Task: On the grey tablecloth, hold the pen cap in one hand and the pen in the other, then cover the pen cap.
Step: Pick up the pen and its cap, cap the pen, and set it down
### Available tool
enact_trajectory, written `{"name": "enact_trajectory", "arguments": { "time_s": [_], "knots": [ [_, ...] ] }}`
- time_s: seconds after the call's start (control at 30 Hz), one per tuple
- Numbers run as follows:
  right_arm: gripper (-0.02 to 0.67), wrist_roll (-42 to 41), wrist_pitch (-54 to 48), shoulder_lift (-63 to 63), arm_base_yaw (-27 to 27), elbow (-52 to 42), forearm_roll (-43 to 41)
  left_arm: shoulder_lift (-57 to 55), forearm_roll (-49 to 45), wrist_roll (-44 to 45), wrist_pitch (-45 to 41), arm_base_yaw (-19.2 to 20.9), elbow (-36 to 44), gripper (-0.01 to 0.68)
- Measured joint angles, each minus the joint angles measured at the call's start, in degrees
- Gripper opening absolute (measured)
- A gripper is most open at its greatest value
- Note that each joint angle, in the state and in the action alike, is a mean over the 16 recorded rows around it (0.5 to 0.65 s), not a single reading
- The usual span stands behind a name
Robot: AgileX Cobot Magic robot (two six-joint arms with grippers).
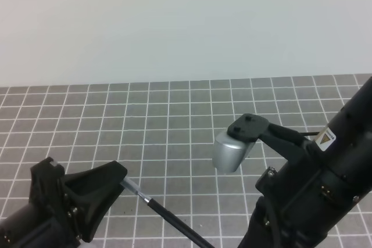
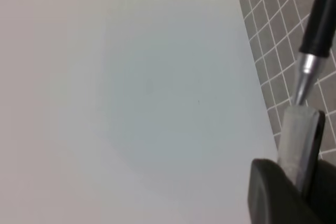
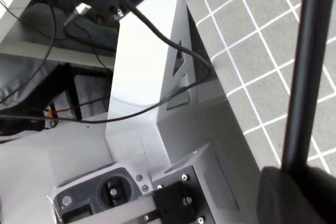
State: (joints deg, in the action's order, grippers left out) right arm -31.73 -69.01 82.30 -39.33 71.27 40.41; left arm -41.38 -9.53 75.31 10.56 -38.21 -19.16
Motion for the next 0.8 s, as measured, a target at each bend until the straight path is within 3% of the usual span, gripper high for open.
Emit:
{"name": "enact_trajectory", "arguments": {
  "time_s": [0.8],
  "knots": [
    [-0.004,-1.05,0.00,1.29,0.00,0.00,0.62,0.00,1.57,0.00,-1.70,0.00,0.00,0.000]
  ]
}}
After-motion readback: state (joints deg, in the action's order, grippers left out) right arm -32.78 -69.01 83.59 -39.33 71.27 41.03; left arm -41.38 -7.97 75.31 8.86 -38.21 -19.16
